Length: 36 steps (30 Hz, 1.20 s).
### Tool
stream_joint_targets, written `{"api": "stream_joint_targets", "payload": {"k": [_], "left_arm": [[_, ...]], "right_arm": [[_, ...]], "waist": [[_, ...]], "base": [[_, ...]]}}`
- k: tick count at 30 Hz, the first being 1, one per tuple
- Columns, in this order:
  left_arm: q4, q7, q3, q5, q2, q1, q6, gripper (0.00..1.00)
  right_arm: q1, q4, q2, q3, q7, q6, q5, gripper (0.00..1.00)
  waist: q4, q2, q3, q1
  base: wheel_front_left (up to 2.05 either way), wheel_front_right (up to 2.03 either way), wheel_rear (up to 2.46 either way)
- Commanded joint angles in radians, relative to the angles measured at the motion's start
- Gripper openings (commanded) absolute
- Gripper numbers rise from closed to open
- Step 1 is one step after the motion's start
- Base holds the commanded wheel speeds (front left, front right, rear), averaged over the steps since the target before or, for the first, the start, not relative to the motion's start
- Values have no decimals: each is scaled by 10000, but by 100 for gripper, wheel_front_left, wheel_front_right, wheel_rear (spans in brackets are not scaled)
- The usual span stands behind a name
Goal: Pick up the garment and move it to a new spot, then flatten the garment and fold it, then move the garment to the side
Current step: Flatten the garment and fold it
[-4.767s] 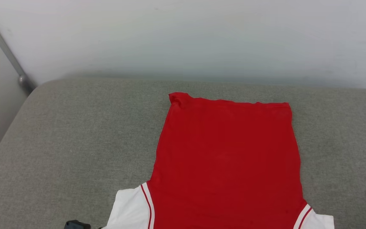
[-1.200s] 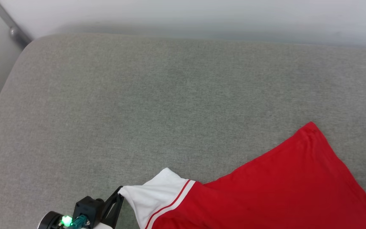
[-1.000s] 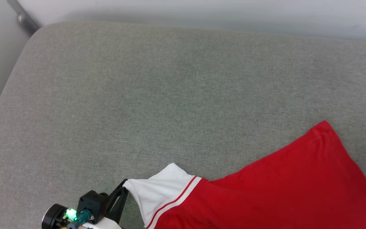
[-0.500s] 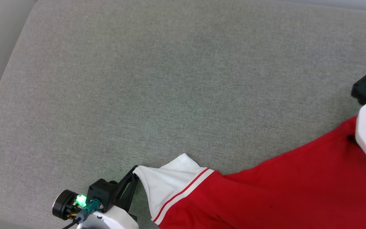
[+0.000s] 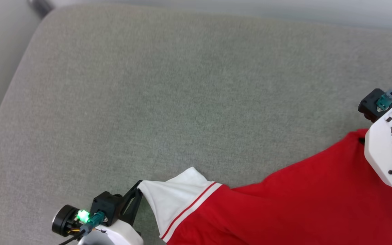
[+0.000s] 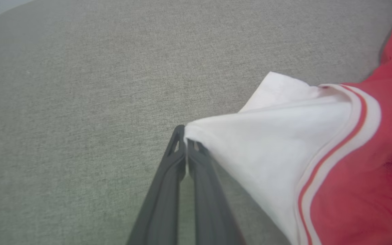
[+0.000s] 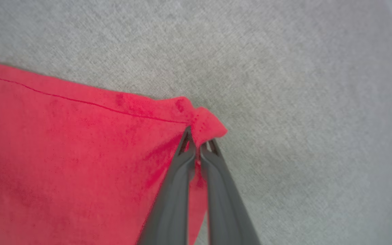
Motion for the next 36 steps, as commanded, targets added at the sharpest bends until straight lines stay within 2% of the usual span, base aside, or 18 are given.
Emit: {"api": "stream_joint_targets", "payload": {"k": [1, 8, 12, 14, 17, 25, 26, 36], "left_arm": [[47, 9, 29, -33, 103, 154, -18, 0], [26, 275, 128, 108, 524, -407, -157, 0], [-32, 529, 280, 305, 689, -1146, -284, 0], [-27, 682, 384, 401, 719, -1653, -413, 0], [157, 1000, 482, 480, 562, -2598, -846, 0], [1340, 1667, 868, 799, -33, -5612, -2012, 0], [1340, 1667, 868, 799, -33, -5612, -2012, 0], [3181, 2165, 1294, 1429, -921, -9703, -3136, 0]], "right_arm": [[-138, 15, 63, 54, -323, -11, 64, 0], [-111, -158, -25, 71, -2234, -11, 288, 0], [-156, -197, 92, -317, -3158, -9, 232, 0], [-242, -159, 165, -538, -3416, -11, 192, 0], [-439, -22, 298, -1078, -3812, -9, 57, 0], [-1653, 582, 1197, -2626, -4588, -11, -1047, 0], [-1653, 582, 1197, -2626, -4588, -11, -1047, 0], [-4592, 1285, 2052, -3432, -4466, -11, -2420, 0]], "waist": [[-318, 0, -654, -1], [-814, 0, -2077, -1], [-1115, 0, -2663, -1], [-1248, 0, -2807, -1], [-1380, 0, -2882, -1], [-1792, 0, -2315, -1], [-1792, 0, -2315, -1], [-1913, 0, -589, -1]], "base": [[0, 0, 0], [0, 0, 0], [0, 0, 0], [0, 0, 0], [0, 0, 0], [0, 0, 0], [0, 0, 0], [0, 0, 0]]}}
